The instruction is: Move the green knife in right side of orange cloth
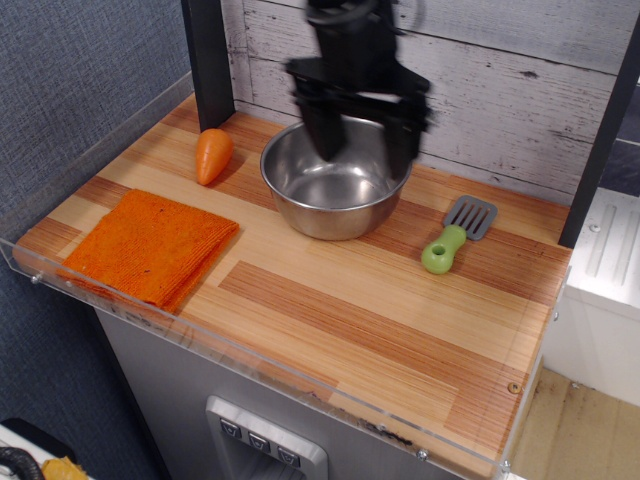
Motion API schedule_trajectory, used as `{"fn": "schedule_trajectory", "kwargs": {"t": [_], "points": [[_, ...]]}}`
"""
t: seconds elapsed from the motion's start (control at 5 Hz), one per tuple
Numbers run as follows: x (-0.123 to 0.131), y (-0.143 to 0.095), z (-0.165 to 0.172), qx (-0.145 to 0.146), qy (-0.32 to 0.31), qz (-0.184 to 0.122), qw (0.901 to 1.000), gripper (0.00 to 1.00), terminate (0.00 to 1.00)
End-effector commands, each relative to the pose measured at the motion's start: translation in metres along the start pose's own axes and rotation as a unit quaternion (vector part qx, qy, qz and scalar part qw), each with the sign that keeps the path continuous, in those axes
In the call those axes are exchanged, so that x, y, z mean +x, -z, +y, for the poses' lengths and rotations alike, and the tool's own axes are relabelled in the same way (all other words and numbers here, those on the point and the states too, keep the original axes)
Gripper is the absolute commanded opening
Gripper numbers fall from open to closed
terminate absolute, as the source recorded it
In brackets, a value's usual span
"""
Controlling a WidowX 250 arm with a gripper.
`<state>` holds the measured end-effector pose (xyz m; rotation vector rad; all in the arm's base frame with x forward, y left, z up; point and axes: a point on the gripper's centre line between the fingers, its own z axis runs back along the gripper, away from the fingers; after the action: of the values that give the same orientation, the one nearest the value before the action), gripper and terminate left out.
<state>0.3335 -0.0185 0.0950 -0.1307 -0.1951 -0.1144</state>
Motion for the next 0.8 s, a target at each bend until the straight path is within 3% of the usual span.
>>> {"fn": "schedule_trajectory", "kwargs": {"t": [0.0,0.6], "points": [[0.015,0.016,-0.041,0.031,0.056,-0.018,0.9978,1.0,0.0],[0.014,0.058,-0.044,0.065,0.067,-0.002,0.9957,1.0,0.0]]}}
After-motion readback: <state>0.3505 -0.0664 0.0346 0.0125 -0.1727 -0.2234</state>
